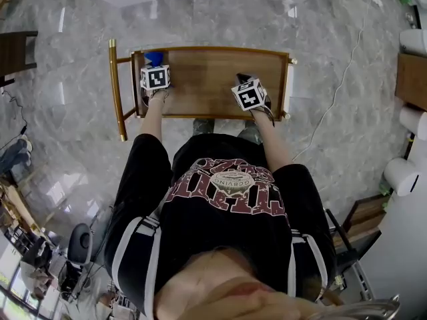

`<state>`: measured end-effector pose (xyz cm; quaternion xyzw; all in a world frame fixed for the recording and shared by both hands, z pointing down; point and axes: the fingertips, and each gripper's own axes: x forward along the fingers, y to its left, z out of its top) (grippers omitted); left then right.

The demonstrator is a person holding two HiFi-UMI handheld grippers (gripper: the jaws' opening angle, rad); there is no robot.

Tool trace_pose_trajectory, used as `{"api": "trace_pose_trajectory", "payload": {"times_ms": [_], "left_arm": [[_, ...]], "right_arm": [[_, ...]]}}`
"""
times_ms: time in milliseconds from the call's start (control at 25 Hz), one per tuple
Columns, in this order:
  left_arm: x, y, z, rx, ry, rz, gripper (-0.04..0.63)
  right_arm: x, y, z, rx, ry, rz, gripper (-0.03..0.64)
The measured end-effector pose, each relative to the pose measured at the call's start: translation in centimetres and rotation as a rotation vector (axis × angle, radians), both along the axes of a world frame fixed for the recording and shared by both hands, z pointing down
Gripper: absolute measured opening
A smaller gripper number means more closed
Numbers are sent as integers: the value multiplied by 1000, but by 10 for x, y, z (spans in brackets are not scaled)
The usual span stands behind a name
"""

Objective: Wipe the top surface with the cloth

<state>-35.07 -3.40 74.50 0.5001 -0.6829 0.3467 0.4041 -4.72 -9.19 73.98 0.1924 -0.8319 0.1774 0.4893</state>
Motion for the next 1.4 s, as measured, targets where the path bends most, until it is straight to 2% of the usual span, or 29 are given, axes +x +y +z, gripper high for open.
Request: {"api": "trace_pose_trajectory", "payload": {"times_ms": [840,1400], "left_arm": [[72,-28,1,2,2,51,100],[128,-48,7,1,19,114,100]], "right_arm": [[48,4,6,-8,24,17,18],[59,-3,3,-30,-7,108,18]]}}
